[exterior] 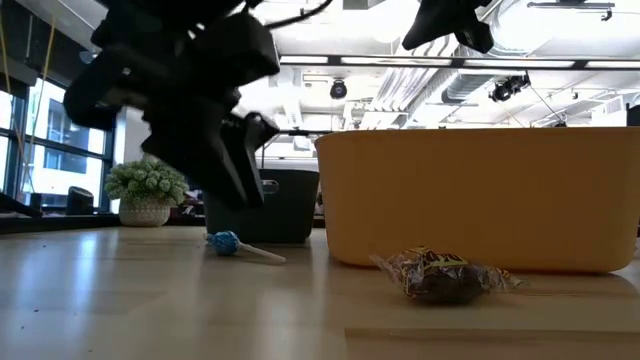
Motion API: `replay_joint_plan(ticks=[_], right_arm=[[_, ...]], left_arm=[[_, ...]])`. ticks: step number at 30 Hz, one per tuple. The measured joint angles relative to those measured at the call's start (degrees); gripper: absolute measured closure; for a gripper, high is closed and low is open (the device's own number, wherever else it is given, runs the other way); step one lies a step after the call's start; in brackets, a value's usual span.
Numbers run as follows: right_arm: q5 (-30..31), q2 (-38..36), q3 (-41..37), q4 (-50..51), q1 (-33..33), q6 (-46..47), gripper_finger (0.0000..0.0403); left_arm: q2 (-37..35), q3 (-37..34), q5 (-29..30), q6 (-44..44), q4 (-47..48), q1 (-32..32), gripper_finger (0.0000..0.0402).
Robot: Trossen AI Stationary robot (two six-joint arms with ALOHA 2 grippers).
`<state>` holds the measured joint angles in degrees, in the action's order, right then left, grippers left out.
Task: Sort candy
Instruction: Put the blue lollipop into the orange bin
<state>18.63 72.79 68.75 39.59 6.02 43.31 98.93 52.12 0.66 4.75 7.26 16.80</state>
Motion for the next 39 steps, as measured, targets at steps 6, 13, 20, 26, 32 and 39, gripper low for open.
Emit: replay_joint_plan(ticks=[6,13,20,26,32,39], right_arm=[[0.02,0.00,0.00,0.00,0.00,0.15,0.0403],[0.04,0.00,0.00,0.00,-0.02,0.15,0.0403],[0.07,0.00,0.00,0.00,-0.02,0.15,0.0403],[0.11,0.00,0.00,0.00,-0.02,0.15,0.0403],[0.48,0.00,0.00,-0.03,-0.02,-0.25,0.0403],[0.25,-0.11,0.02,0.00,-0.02,-1.79,0.0403]], left_arm=[[0.64,0.00,1.89,0.04,1.03,0.11,0.0218],[2.44,0.08,3.65,1.11,2.74,-0.39,0.0194],[5.17,0.17,0.69,1.15,1.60,-0.67,0.0226],[3.74,0.30,0.96,-1.16,4.58,-0.17,0.0334],[1.02,3.40,1.34,-1.26,10.72,-0.68,0.0350],[-6.42,7.09,2.88,1.67,14.72,-1.44,0.0350]])
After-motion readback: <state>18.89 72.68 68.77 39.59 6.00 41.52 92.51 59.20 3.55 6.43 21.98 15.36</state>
